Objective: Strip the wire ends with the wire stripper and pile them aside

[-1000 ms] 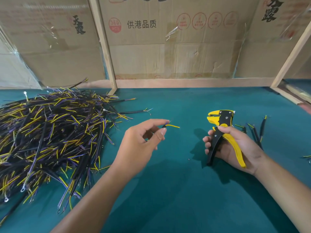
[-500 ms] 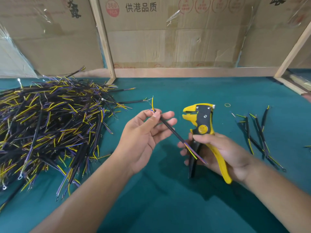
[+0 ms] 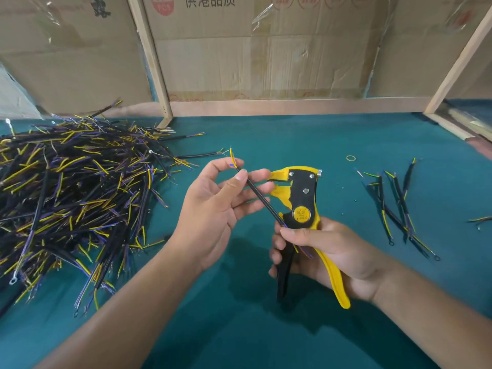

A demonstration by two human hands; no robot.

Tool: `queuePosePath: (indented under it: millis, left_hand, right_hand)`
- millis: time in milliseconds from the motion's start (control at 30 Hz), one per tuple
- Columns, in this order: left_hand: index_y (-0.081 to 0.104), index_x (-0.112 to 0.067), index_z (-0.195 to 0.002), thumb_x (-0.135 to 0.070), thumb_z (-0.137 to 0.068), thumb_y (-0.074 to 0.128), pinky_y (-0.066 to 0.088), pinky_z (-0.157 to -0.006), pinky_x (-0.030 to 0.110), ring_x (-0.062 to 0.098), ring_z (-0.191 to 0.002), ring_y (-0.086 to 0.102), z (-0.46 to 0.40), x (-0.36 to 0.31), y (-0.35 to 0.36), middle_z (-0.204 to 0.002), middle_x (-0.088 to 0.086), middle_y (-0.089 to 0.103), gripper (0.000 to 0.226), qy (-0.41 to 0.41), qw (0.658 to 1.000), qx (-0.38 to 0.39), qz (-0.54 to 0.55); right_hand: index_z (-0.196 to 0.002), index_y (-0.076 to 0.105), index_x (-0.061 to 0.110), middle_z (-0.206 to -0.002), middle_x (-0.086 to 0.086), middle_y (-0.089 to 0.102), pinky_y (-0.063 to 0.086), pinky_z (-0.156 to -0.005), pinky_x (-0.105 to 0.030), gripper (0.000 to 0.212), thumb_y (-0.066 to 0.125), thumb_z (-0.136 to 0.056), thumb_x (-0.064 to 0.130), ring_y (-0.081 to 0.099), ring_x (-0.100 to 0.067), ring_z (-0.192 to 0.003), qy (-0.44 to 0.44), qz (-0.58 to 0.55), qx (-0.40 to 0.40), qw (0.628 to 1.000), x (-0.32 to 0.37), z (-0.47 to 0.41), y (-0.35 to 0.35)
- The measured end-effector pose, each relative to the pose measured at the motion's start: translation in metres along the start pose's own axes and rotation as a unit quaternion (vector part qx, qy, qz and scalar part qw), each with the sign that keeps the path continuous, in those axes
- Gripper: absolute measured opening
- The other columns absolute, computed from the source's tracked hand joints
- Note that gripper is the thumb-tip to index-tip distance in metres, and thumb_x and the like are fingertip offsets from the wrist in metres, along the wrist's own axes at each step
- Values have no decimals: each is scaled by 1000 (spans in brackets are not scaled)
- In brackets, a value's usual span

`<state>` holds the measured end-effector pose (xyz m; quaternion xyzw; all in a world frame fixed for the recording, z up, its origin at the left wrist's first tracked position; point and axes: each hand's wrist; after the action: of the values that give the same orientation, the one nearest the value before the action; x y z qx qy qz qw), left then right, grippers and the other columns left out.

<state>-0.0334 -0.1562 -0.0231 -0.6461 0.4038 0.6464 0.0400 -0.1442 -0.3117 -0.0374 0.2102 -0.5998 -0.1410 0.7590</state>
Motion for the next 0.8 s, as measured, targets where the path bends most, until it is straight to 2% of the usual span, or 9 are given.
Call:
queuePosePath:
  millis: [67, 167, 267, 567, 667, 733, 800]
  left_hand:
    - [49, -15, -109, -17, -94, 56, 59, -71, 32, 31, -93, 74, 1, -1, 1, -107, 17, 74, 16, 27, 999, -4, -34]
    - [48, -16, -109, -16, -98, 56, 60, -63, 31, 31, -84, 76, 2, -2, 3, -100, 12, 76, 14, 109, 984, -16, -143]
    - [49, -19, -108, -18, -96, 58, 59, -63, 28, 30, -80, 76, 4, -2, 6, -97, 9, 77, 16, 153, 973, -15, -170]
    - [58, -16, -102, -28, -86, 69, 52, -63, 19, 18, -62, 70, 4, -9, 6, -85, 6, 77, 23, 182, 966, -31, -178]
    - [63, -16, -96, -23, -86, 70, 51, -61, 16, 16, -61, 66, 3, -11, 2, -80, 7, 75, 14, 183, 966, -29, -179]
    - [66, -21, -92, -20, -88, 72, 50, -61, 16, 14, -61, 65, 3, -12, 0, -77, 5, 72, 7, 188, 958, -29, -212]
    - [68, -29, -89, -23, -88, 73, 51, -62, 19, 13, -62, 63, 3, -12, -2, -76, 2, 71, 9, 196, 943, -32, -266]
  right_hand:
    - [-89, 67, 7, -81, -12, 60, 56, -77, -47, 7, 68, -90, 14, 62, -28, -75, 3, -7, -6, 1000, -1, -1, -2]
    - [-84, 68, 8, -81, -14, 59, 56, -77, -50, 9, 71, -86, 16, 61, -29, -74, 20, -19, -29, 999, -3, -3, -5]
    - [-83, 68, 6, -80, -16, 57, 55, -75, -51, 12, 75, -81, 15, 61, -31, -73, 37, -40, -40, 998, -4, -5, -5]
    - [-88, 71, 6, -84, -20, 62, 56, -77, -52, 21, 82, -74, 16, 65, -34, -75, 69, -42, 0, 997, -1, -3, 1]
    - [-90, 73, 7, -92, -24, 67, 58, -76, -51, 24, 86, -72, 17, 68, -38, -79, 48, -32, -24, 998, 3, -2, -3]
    - [-91, 73, 7, -100, -26, 69, 58, -75, -50, 21, 83, -77, 19, 69, -42, -86, 20, -14, -50, 998, 5, -3, -6]
    - [-91, 73, 8, -104, -27, 69, 58, -75, -49, 19, 79, -77, 20, 70, -43, -92, -18, 5, -74, 997, 6, -4, -10]
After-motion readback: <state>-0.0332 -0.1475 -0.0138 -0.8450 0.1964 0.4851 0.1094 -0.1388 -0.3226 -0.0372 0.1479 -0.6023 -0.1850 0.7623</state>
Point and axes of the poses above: each hand's wrist, its own z-axis away from the middle knuckle, its own y-axis out of the palm, x = y × z
